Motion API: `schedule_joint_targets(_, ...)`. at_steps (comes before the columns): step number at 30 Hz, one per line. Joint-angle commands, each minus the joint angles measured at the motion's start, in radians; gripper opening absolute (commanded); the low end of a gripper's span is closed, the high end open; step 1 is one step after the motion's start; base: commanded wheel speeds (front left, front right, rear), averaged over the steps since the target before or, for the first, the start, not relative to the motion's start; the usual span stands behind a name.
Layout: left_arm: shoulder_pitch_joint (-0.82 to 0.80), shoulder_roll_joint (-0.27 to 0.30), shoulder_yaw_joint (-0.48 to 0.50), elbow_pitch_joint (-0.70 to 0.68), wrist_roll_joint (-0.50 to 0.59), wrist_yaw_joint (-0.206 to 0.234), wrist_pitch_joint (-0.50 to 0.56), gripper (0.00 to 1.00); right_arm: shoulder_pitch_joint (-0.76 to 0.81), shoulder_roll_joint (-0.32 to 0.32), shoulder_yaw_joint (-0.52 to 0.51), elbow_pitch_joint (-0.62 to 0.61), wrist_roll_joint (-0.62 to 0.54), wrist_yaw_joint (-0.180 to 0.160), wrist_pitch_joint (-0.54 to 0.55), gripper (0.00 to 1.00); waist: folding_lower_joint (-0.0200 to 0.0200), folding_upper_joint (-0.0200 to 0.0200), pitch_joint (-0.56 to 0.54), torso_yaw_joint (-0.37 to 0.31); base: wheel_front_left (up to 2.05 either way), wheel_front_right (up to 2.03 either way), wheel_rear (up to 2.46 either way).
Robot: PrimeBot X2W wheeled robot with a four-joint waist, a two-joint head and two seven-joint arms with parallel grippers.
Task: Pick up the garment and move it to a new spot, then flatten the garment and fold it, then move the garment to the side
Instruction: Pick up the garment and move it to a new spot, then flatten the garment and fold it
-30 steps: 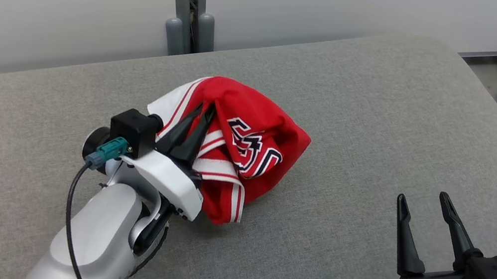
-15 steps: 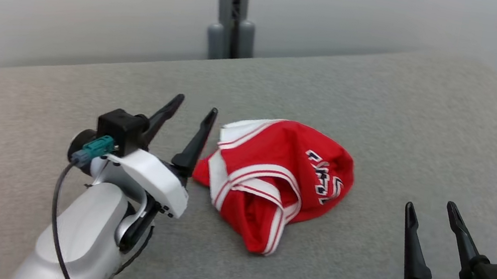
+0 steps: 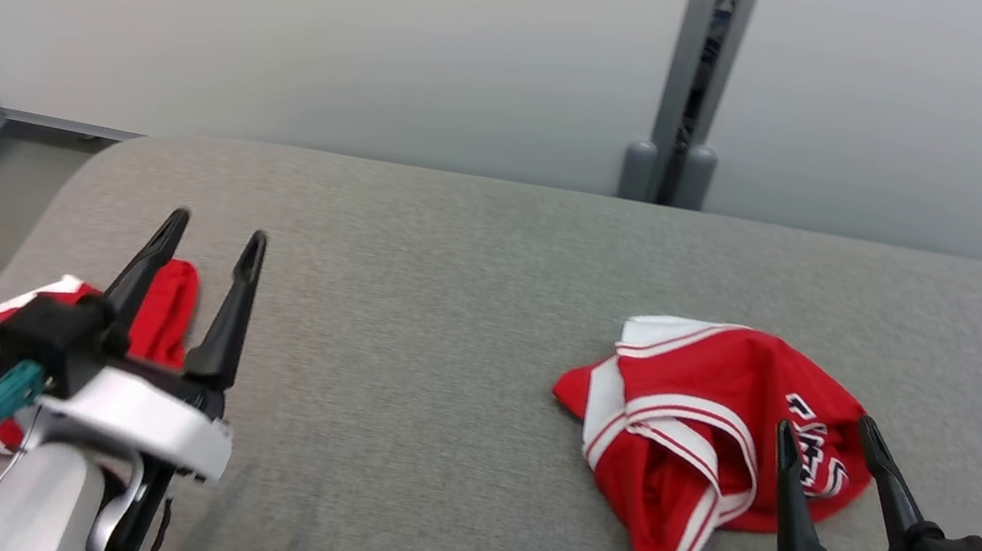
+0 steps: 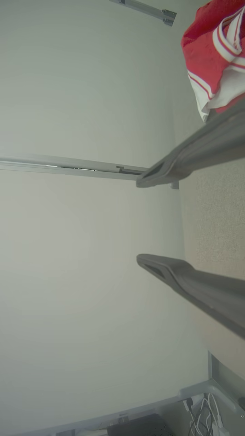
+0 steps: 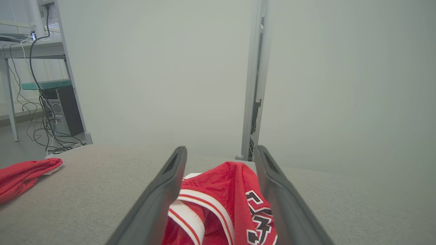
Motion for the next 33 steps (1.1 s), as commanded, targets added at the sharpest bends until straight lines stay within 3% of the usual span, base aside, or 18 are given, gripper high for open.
schedule_joint_targets(1,0.052,0.000,0.030,-0.033,0.019,0.004,-0.001,1.00,0.017,-0.008,-0.002,-0.009,0.000,0.000,-0.004,1.00,0.0000,-0.0001,-0.033,0.059,0.00,0.00,0.00)
schedule_joint_targets(16,0.306,-0.098,0.125,-0.084,0.090,-0.005,-0.001,1.00,0.114,-0.007,-0.045,-0.013,0.094,0.000,-0.003,1.00,0.0000,-0.0001,-0.082,0.071,0.00,0.00,0.00)
schedule_joint_targets(33,0.316,-0.103,0.083,-0.120,0.051,0.010,-0.001,1.00,0.101,-0.008,-0.038,-0.007,0.082,0.000,-0.004,1.00,0.0000,-0.0001,-0.071,0.014,0.00,0.00,0.00)
